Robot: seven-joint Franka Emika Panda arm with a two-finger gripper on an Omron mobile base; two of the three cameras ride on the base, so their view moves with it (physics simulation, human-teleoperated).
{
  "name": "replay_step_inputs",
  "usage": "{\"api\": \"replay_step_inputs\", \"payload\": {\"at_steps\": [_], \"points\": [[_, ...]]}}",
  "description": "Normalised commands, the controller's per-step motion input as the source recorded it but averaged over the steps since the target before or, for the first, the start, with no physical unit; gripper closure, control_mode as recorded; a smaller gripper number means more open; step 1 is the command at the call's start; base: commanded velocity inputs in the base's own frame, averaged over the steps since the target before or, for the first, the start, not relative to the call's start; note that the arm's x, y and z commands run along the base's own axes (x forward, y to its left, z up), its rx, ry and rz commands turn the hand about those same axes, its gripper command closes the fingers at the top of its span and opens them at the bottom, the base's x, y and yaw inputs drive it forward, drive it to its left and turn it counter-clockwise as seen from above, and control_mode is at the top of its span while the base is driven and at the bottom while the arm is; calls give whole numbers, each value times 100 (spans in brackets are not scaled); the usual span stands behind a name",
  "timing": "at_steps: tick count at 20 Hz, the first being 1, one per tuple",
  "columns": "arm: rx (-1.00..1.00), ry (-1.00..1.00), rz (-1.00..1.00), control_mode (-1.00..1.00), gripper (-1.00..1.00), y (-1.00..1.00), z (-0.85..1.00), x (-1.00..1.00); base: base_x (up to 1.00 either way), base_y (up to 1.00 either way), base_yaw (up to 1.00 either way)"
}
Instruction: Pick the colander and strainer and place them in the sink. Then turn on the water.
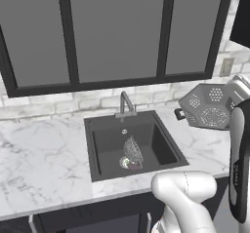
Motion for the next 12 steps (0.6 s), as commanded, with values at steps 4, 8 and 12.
{"api": "replay_step_inputs", "payload": {"at_steps": [4,8,12], "points": [[0,0,0,100,100,0,0,0,89,83,-7],[0,0,0,100,100,0,0,0,58,100,0],[0,0,0,100,100,0,0,0,43,96,8]]}}
